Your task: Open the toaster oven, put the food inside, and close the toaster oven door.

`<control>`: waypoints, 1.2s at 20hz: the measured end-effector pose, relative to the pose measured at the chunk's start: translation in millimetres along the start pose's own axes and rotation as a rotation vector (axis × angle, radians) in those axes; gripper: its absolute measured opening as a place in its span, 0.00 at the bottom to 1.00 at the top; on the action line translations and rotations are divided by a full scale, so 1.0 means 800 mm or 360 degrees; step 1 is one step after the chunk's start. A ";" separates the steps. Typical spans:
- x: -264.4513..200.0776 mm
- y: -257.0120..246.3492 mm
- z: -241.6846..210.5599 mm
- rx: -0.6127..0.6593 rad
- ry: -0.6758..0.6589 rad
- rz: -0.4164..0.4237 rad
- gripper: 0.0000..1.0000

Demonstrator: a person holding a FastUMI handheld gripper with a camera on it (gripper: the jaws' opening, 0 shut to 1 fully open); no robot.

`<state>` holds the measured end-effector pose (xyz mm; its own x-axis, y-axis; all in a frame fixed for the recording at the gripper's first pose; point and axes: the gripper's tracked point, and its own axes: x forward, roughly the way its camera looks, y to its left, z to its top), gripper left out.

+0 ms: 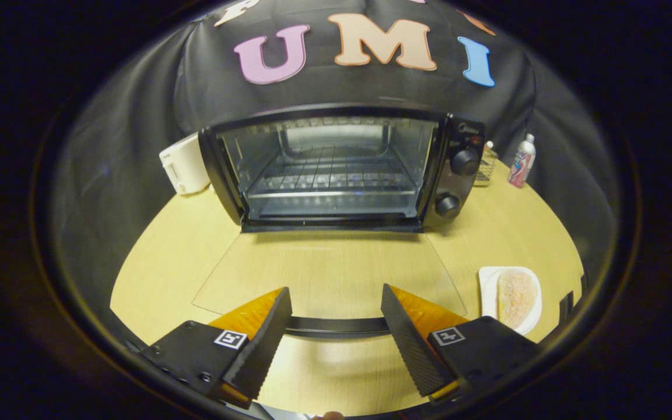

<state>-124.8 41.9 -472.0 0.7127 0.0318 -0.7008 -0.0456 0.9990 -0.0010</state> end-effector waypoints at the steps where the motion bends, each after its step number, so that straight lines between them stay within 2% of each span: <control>1: 0.000 0.001 -0.005 -0.0004 0.0008 -0.0001 0.99; 7: -0.003 0.002 0.004 0.0012 -0.0029 0.0003 0.99; 12: -0.031 -0.028 0.058 0.0070 -0.0195 -0.0081 0.98; 18: -0.066 -0.119 0.113 0.0197 -0.0355 -0.0382 0.98; 24: -0.077 -0.205 0.094 0.0309 -0.0301 -0.0642 0.98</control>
<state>-108.4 -121.5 -374.7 0.7624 -0.3719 -0.5296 0.3790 0.9199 -0.1003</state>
